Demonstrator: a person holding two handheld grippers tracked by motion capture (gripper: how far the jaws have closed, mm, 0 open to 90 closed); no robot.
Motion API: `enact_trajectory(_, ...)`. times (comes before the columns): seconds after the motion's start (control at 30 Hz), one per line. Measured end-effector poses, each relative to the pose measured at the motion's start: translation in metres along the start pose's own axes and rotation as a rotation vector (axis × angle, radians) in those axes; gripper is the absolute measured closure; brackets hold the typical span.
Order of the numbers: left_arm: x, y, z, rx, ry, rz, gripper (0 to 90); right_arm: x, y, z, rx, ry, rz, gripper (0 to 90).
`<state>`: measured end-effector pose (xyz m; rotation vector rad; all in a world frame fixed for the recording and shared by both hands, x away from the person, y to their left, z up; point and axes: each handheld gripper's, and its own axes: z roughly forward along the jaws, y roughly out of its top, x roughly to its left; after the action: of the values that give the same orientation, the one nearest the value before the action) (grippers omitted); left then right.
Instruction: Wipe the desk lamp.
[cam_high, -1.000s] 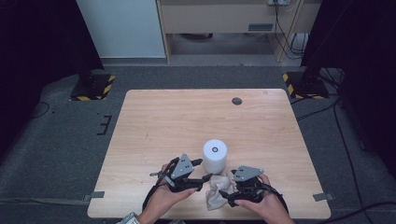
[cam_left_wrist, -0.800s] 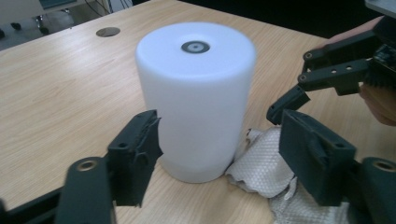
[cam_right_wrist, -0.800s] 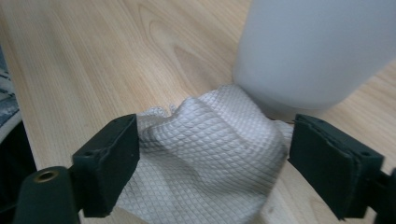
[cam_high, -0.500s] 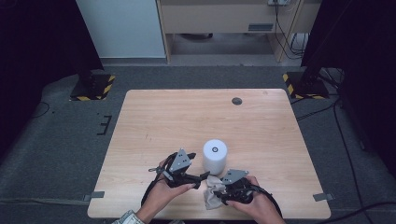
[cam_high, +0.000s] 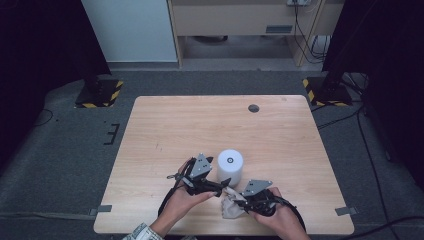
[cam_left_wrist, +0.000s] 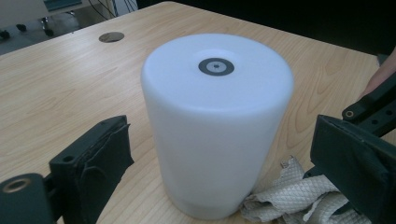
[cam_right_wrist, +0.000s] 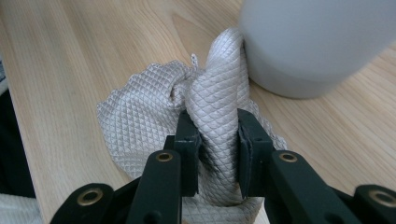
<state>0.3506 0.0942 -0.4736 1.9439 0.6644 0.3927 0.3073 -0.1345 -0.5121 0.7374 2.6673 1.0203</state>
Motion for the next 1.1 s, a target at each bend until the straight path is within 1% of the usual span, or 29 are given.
enact_trajectory(0.03, 0.002, 0.002, 0.005, -0.008, 0.001, -0.026, 2.0, -0.002, -0.001, -0.002, -0.001, 0.0, 0.006, 73.2)
enact_trajectory(0.07, 0.002, 0.002, 0.005, -0.008, 0.001, -0.026, 1.9, -0.002, -0.001, -0.002, -0.001, 0.0, 0.006, 73.2)
enact_trajectory(0.1, 0.003, 0.007, 0.011, -0.012, -0.011, -0.043, 2.5, -0.003, -0.002, -0.004, -0.006, 0.005, 0.016, 73.1)
enact_trajectory(0.13, 0.003, 0.007, 0.011, -0.012, -0.011, -0.043, 2.5, -0.003, -0.002, -0.004, -0.006, 0.005, 0.016, 73.1)
enact_trajectory(0.17, 0.005, 0.012, 0.016, -0.01, -0.021, -0.047, 2.1, -0.003, -0.001, -0.004, -0.009, 0.007, 0.015, 72.9)
enact_trajectory(0.2, 0.005, 0.012, 0.016, -0.01, -0.021, -0.047, 2.3, -0.003, -0.001, -0.004, -0.009, 0.007, 0.015, 72.9)
enact_trajectory(0.23, 0.006, 0.015, 0.02, -0.011, -0.018, -0.033, 2.5, -0.002, -0.001, -0.004, -0.008, 0.005, 0.015, 72.8)
enact_trajectory(0.33, 0.007, 0.017, 0.025, -0.01, -0.025, -0.03, 2.2, -0.002, -0.001, -0.004, -0.009, 0.003, 0.013, 72.9)
enact_trajectory(0.37, 0.007, 0.018, 0.029, -0.013, -0.028, -0.004, 2.7, -0.003, -0.001, -0.005, -0.01, 0.004, 0.014, 72.6)
enact_trajectory(0.4, 0.007, 0.018, 0.029, -0.013, -0.028, -0.004, 2.5, -0.003, -0.001, -0.005, -0.01, 0.004, 0.014, 72.6)
enact_trajectory(0.43, 0.006, 0.016, 0.033, -0.019, -0.038, 0.034, 3.6, -0.002, -0.001, -0.005, -0.016, 0.006, 0.019, 72.2)
enact_trajectory(0.47, 0.006, 0.016, 0.033, -0.019, -0.038, 0.034, 4.6, -0.002, 0.0, -0.006, -0.02, 0.009, 0.02, 72.1)
enact_trajectory(0.5, 0.005, 0.015, 0.033, -0.012, -0.03, 0.046, 5.3, -0.002, 0.0, -0.006, -0.022, 0.007, 0.02, 72.1)
enact_trajectory(0.53, 0.005, 0.015, 0.033, -0.012, -0.03, 0.046, 7.3, -0.002, 0.0, -0.006, -0.022, 0.007, 0.02, 72.1)
enact_trajectory(0.57, 0.004, 0.015, 0.033, -0.009, -0.024, 0.037, 7.5, -0.002, 0.0, -0.007, -0.025, 0.009, 0.014, 72.1)
enact_trajectory(0.67, 0.004, 0.015, 0.032, -0.003, -0.023, 0.034, 7.8, -0.003, -0.001, -0.007, -0.026, 0.006, 0.018, 72.1)
enact_trajectory(0.73, 0.005, 0.015, 0.03, 0.002, -0.031, 0.037, 7.8, -0.004, -0.001, -0.008, -0.028, 0.004, 0.021, 72.1)
enact_trajectory(0.77, 0.006, 0.014, 0.027, 0.006, -0.041, 0.037, 7.9, -0.004, -0.001, -0.01, -0.032, 0.001, 0.021, 72.2)
enact_trajectory(0.8, 0.006, 0.014, 0.027, 0.006, -0.041, 0.037, 7.9, -0.004, -0.001, -0.01, -0.032, 0.001, 0.021, 72.2)
enact_trajectory(0.83, 0.007, 0.013, 0.023, 0.01, -0.055, 0.045, 7.9, -0.006, -0.002, -0.012, -0.034, -0.001, 0.023, 72.3)
enact_trajectory(0.87, 0.007, 0.013, 0.023, 0.01, -0.055, 0.045, 7.9, -0.006, -0.002, -0.012, -0.034, -0.001, 0.023, 72.3)
enact_trajectory(0.9, 0.008, 0.01, 0.018, 0.007, -0.067, 0.047, 7.9, -0.007, -0.002, -0.014, -0.039, -0.005, 0.032, 72.4)
enact_trajectory(0.93, 0.008, 0.01, 0.018, 0.007, -0.067, 0.047, 8.0, -0.007, -0.002, -0.014, -0.039, -0.005, 0.032, 72.4)
enact_trajectory(0.97, 0.009, 0.008, 0.013, 0.008, -0.078, 0.055, 8.0, -0.009, -0.003, -0.016, -0.044, -0.011, 0.036, 72.5)
enact_trajectory(1.0, 0.009, 0.008, 0.013, 0.008, -0.078, 0.055, 7.9, -0.009, -0.003, -0.016, -0.044, -0.011, 0.036, 72.5)
enact_trajectory(1.03, 0.009, 0.006, 0.008, 0.012, -0.091, 0.062, 7.9, -0.011, -0.003, -0.018, -0.047, -0.013, 0.039, 72.5)
enact_trajectory(1.07, 0.009, 0.006, 0.008, 0.012, -0.091, 0.062, 7.9, -0.011, -0.003, -0.018, -0.047, -0.013, 0.039, 72.5)
enact_trajectory(1.1, 0.009, 0.004, 0.003, 0.019, -0.096, 0.062, 8.0, -0.012, -0.004, -0.019, -0.055, -0.019, 0.042, 72.7)
